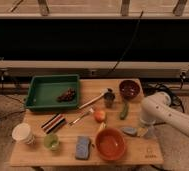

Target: Place towel in red bowl

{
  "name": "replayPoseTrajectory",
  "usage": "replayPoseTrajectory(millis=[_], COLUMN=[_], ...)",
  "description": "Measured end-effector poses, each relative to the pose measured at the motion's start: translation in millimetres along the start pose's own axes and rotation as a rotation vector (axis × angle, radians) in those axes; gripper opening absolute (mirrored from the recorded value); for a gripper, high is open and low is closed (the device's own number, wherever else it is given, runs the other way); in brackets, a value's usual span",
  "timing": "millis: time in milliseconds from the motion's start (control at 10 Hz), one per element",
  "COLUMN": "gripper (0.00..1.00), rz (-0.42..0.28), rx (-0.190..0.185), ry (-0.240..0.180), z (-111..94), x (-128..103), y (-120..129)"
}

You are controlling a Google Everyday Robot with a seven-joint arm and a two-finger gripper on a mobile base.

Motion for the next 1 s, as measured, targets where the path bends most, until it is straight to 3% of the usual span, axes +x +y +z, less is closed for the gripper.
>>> replayPoseTrajectory(millis=[500,800,1000], gripper=[0.0,0.0,0.0], rz=[-0.008,-0.043,-0.073], rx=[0.004,0.021,0.027], ry=[-0.007,-0.038,-0.069], z=[-6.6,-54.7,-102.9], x=[-2.8,-9.2,-16.2], y=[0.1,0.8,3.4])
